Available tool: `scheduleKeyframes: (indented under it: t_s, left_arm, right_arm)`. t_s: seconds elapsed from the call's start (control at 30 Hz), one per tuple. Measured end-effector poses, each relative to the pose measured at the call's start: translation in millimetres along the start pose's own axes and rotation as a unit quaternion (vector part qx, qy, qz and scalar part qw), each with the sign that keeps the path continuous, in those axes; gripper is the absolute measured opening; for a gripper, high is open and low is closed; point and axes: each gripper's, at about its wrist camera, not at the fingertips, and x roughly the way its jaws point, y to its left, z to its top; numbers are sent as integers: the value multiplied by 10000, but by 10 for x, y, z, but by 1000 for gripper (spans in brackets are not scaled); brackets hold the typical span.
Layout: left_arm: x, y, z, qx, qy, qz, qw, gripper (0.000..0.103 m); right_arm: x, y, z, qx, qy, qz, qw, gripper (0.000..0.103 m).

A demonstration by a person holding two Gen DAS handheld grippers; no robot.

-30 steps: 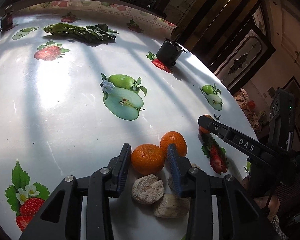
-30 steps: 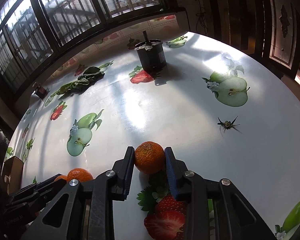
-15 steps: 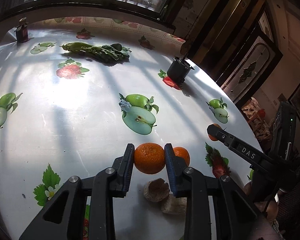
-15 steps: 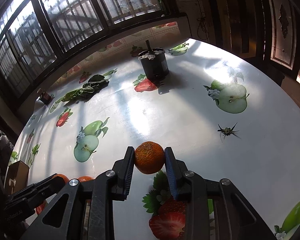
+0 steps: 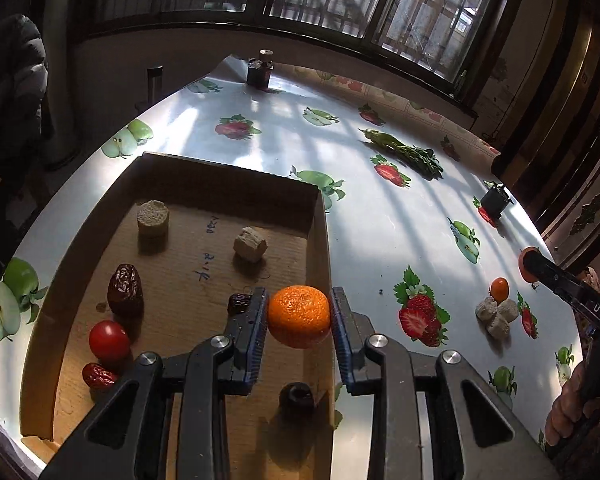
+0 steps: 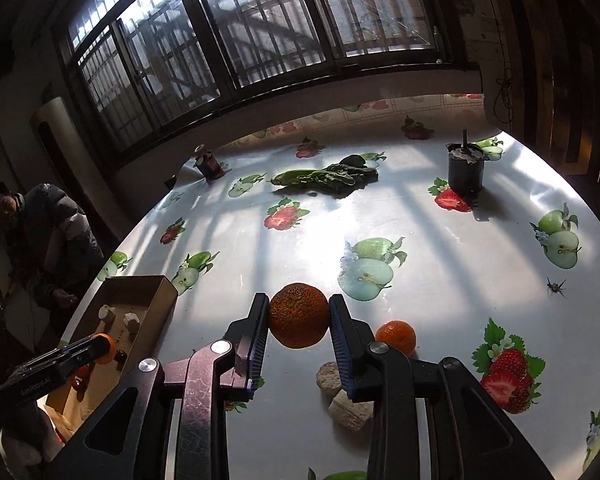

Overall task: Organize fruits
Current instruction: 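Carry both oranges into the cardboard box and open both grippers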

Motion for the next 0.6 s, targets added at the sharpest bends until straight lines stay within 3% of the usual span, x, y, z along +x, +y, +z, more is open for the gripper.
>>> scheduleKeyframes:
  t_s: [0.1,0.3,0.43,0.6]
  left_arm:
    - [-18,421,-91,-284,62,458,9985,30]
    - [-71,734,-211,-393,89,517,9978,30]
    - [-99,774,-228,-446,-27,434,9981,30]
    - [-142,859,-247,-655,-117,207,9976,31]
  right_arm:
    - [244,620,-184,-403,381,504,9972,33]
    - [721,1541,-561,-1043,1016,966,9846,33]
    - [945,1859,-723,-1353,1281,995,9774,33]
    - [1090,1945,-844,-1465,1456,979,9735,34]
